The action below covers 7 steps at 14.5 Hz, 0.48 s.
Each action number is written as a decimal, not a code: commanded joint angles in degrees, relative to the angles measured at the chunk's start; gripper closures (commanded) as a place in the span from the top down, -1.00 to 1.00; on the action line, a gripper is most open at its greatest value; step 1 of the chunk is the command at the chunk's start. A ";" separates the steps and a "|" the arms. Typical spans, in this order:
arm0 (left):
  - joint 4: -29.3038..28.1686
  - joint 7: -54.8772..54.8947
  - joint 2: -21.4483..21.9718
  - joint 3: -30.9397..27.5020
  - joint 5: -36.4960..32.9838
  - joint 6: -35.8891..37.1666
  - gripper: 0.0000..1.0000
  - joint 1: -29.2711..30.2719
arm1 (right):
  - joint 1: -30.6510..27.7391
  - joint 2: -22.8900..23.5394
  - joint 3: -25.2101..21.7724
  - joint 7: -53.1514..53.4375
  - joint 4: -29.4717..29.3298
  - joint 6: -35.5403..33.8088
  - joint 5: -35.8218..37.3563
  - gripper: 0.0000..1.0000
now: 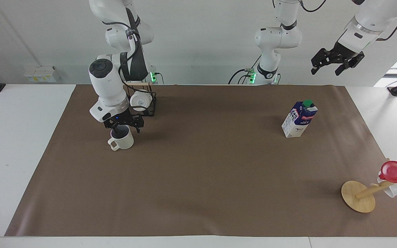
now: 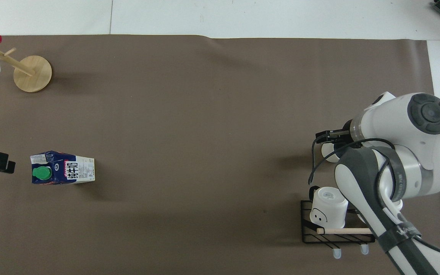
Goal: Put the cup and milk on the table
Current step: 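Reach the right gripper down and grasp the white mug's rim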
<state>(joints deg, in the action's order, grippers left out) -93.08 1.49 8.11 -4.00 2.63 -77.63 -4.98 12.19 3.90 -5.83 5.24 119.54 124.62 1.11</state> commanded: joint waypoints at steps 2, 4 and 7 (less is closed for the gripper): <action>0.97 -0.96 0.06 -0.13 -1.14 0.81 1.00 -0.38 | -0.23 0.49 0.12 1.18 4.12 5.53 -0.14 1.00; 0.97 -0.87 0.06 -0.31 -1.05 0.64 1.00 -0.38 | -0.76 1.80 0.03 1.18 4.12 6.51 -0.05 1.00; 0.97 -0.78 -0.02 -0.39 -1.14 -0.85 1.00 -0.30 | -0.76 2.07 0.03 1.36 4.21 7.48 -0.05 1.00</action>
<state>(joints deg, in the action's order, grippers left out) -93.06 1.34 8.11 -4.15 2.63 -77.87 -4.98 11.83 6.06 -6.00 5.24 123.18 130.77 1.11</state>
